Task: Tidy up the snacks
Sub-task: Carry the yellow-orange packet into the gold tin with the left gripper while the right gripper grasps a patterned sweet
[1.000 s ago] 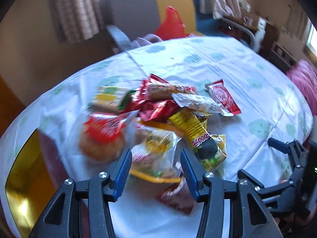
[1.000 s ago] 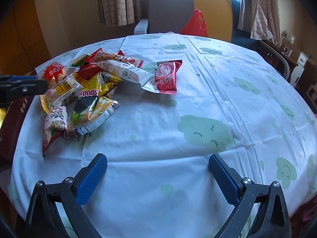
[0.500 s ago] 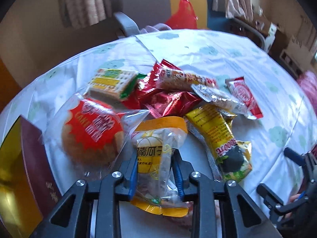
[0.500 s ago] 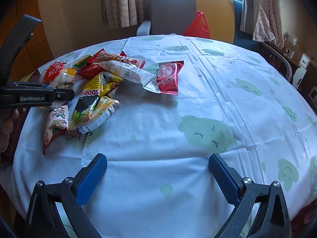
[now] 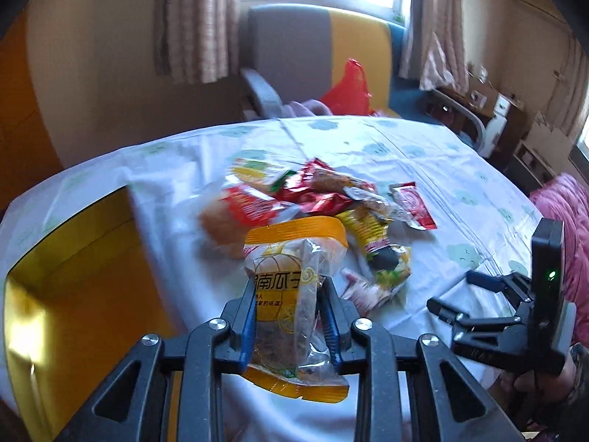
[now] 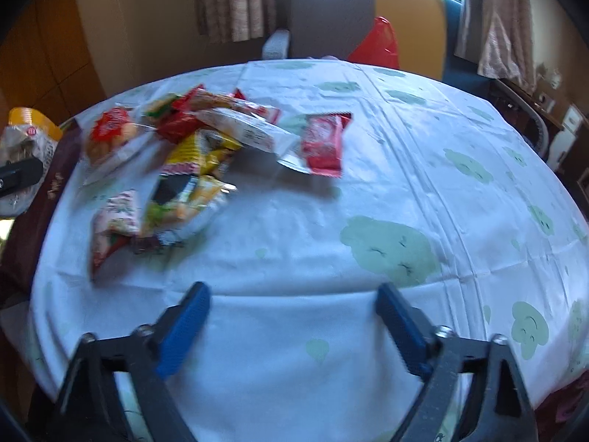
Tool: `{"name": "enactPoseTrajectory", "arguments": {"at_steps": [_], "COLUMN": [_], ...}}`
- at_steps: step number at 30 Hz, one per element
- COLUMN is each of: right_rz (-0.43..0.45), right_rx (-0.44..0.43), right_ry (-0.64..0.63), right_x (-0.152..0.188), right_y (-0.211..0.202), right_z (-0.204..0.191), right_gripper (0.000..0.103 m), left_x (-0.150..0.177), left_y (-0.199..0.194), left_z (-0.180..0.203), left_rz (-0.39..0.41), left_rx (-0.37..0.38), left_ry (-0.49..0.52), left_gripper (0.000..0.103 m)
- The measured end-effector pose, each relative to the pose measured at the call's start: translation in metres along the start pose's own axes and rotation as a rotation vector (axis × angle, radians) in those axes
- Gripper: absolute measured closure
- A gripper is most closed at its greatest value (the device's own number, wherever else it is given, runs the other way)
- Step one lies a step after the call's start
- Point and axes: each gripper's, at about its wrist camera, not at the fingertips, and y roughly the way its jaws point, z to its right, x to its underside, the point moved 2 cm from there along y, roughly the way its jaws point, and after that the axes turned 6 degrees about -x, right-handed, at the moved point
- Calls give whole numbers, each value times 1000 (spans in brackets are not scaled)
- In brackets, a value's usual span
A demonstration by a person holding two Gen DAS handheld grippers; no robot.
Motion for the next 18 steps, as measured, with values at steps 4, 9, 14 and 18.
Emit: {"name": "enactPoseTrajectory", "arguments": {"at_steps": [4, 9, 14, 18], "right_rz": [-16, -76, -119, -119], "right_rx": [-263, -413, -376, -292], "right_ry": [-45, -106, -16, -58], "right_x": [-9, -19, -40, -48], "right_y": [-11, -1, 34, 53], "right_z": [-39, -95, -111, -128], "right_gripper": [42, 39, 32, 65], "left_x": [14, 28, 35, 39], "left_y": [-16, -30, -45, -54], "left_z": [-32, -65, -100, -118], "left_rz": [17, 26, 56, 79], "left_rx": [-55, -185, -385, -469], "left_ry": [-82, -156, -228, -276], "left_gripper": [72, 72, 72, 72]}}
